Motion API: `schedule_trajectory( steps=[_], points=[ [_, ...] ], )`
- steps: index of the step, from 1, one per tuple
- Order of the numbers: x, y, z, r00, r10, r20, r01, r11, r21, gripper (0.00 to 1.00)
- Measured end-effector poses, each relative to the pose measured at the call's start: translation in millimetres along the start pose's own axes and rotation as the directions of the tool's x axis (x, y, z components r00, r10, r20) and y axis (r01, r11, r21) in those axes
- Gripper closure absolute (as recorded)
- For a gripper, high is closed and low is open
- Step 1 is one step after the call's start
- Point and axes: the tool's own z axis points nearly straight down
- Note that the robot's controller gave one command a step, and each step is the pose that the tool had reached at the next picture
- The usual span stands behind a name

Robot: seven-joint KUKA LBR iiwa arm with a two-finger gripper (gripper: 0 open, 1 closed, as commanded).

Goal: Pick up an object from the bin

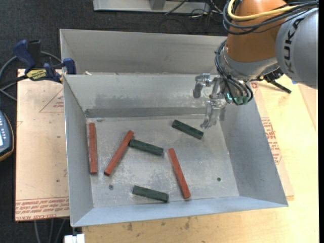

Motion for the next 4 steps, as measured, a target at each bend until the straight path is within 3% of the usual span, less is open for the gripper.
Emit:
schedule_trajectory(
  steps=[1, 2, 3, 4],
  points=[
    [-0.8, -11, 176, 0.959, 0.285, 0.001, -0.285, 0.959, -0.001, 0.0],
    [-20.2, -20, 140, 0.928, 0.372, 0.011, -0.372, 0.928, -0.003, 0.0],
    [-6.6, -9, 142, 0.804, 0.595, 0.004, -0.595, 0.804, -0.003, 0.0],
    [-12.2, -27, 172, 0.723, 0.69, 0.003, -0.69, 0.723, -0.003, 0.0]
  ],
)
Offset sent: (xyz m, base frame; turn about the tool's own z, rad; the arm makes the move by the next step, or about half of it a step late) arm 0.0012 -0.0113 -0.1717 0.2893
